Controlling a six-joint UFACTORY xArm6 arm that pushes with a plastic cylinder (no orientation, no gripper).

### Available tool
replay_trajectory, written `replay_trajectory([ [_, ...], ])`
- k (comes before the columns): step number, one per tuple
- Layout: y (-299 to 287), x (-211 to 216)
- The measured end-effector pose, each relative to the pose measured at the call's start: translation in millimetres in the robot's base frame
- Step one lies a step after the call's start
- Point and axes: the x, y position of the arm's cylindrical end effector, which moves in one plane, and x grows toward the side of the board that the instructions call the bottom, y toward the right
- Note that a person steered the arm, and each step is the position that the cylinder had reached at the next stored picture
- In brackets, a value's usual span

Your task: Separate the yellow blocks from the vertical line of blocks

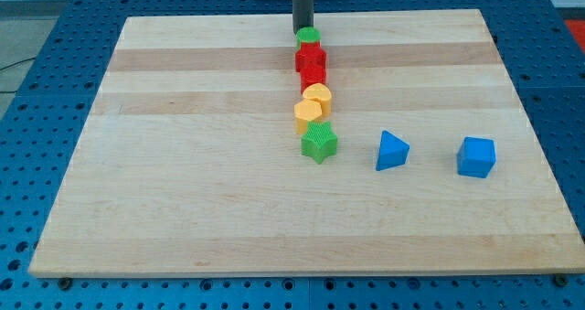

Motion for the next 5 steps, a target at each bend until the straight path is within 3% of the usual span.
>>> replay_trajectory([
  [1,55.9,33.8],
  [2,86.9,103.1],
  [3,38.6,139.4],
  [5,25.2,145.4],
])
